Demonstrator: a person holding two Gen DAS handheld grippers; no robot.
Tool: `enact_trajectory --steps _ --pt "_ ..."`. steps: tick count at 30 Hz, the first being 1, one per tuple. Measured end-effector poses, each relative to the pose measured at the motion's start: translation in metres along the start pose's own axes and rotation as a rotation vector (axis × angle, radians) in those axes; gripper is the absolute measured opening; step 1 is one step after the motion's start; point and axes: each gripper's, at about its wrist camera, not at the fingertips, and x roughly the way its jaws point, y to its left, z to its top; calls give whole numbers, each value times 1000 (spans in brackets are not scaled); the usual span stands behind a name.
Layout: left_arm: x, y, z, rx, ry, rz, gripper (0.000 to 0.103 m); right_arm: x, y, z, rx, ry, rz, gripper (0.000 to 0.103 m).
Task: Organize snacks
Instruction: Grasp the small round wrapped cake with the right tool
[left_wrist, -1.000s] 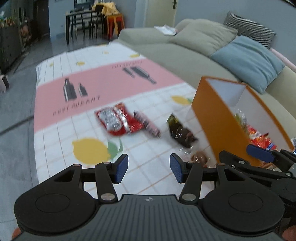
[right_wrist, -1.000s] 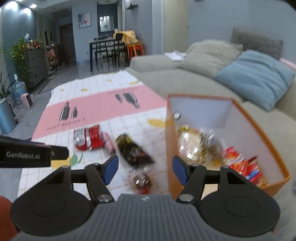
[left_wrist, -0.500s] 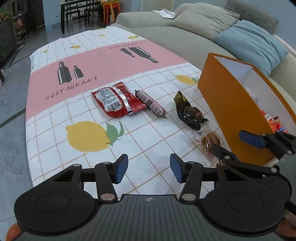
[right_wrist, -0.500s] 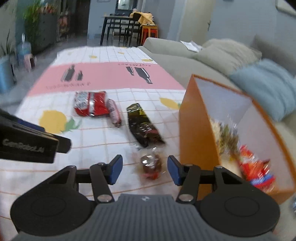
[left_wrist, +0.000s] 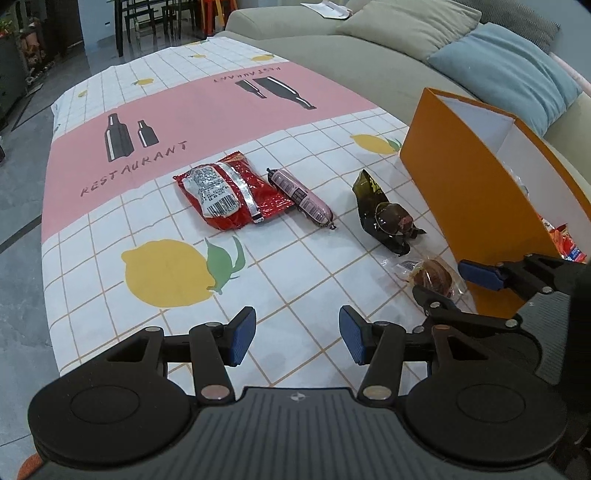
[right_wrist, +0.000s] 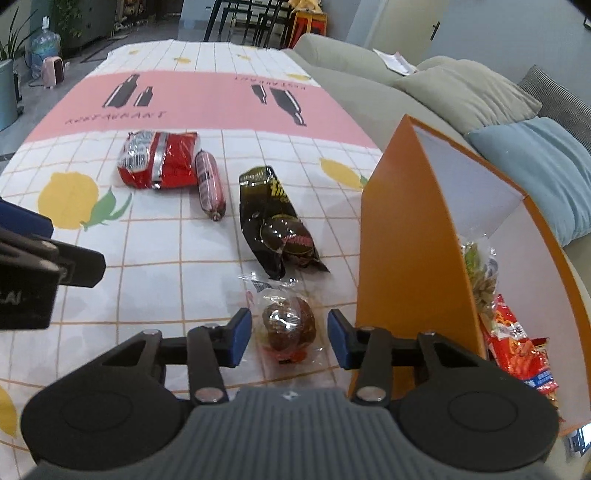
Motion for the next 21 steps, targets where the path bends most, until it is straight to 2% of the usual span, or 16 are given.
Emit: enact_trajectory --steps 4,9,15,21 --pt "2 -1 1 5 8 -2 61 9 0 -1 -9 31 4 38" --pt "5 -3 2 13 19 -9 61 11 -2 -3 -17 23 6 33" --pt "1 -6 9 32 -7 -36 61 8 -5 -2 -20 23 40 28" --pt "-6 -4 22 43 -50 -68 61 -16 -16 7 -7 -39 49 27"
